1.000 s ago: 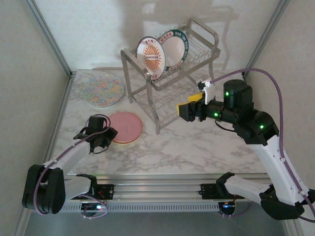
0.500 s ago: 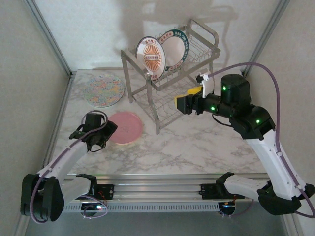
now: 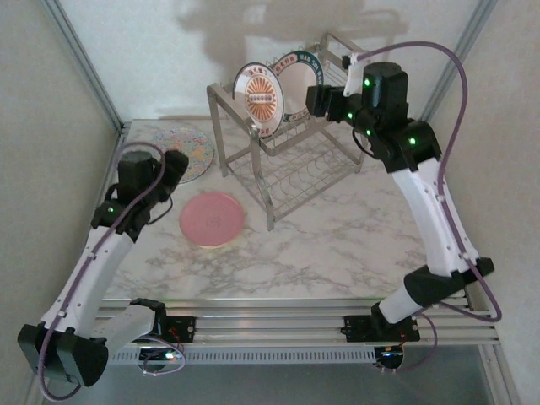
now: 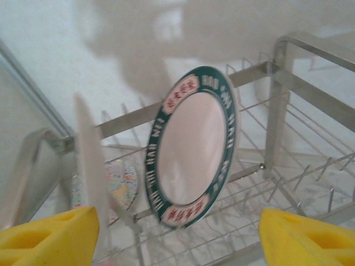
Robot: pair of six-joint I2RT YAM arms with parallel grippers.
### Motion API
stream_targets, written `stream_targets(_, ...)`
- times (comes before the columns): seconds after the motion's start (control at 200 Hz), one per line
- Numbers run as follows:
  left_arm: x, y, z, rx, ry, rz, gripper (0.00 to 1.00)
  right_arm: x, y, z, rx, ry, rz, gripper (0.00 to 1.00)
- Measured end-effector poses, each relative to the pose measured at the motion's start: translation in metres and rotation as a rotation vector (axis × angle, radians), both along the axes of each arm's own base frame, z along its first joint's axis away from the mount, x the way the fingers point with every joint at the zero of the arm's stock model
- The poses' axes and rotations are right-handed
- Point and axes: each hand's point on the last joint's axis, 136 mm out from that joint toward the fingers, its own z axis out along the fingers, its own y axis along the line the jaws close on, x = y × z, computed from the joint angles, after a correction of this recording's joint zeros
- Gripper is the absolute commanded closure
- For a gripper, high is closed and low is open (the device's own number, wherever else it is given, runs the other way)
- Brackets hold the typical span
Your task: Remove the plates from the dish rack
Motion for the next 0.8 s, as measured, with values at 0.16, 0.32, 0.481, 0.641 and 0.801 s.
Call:
stream_targets(0.16,0.017,-0.024,0.078,-0.007,-0.211,-0.088,0.26,0.051,-0.015,-0.015,0.05,0.049,-0.06,0.24)
stream_targets(0.32,0.018,-0.059,0.139,0.001,-0.382,-0.218,0.26,0.086,-0.021,-0.02,0.119,0.077,-0.048,0.26)
stream_targets(0.481,0.009,-0.083,0.182,0.008,-0.513,-0.313,0.27,0.099,-0.013,-0.026,0.178,0.114,0.006,0.31)
stream_targets(0.641,0.008,-0.091,0.2,0.01,-0.573,-0.344,0.27,0.105,0.002,-0.029,0.223,0.14,0.065,0.39)
stream_targets(0.801,0.013,-0.098,0.193,0.015,-0.562,-0.367,0.27,0.112,0.012,-0.039,0.251,0.174,0.1,0.45)
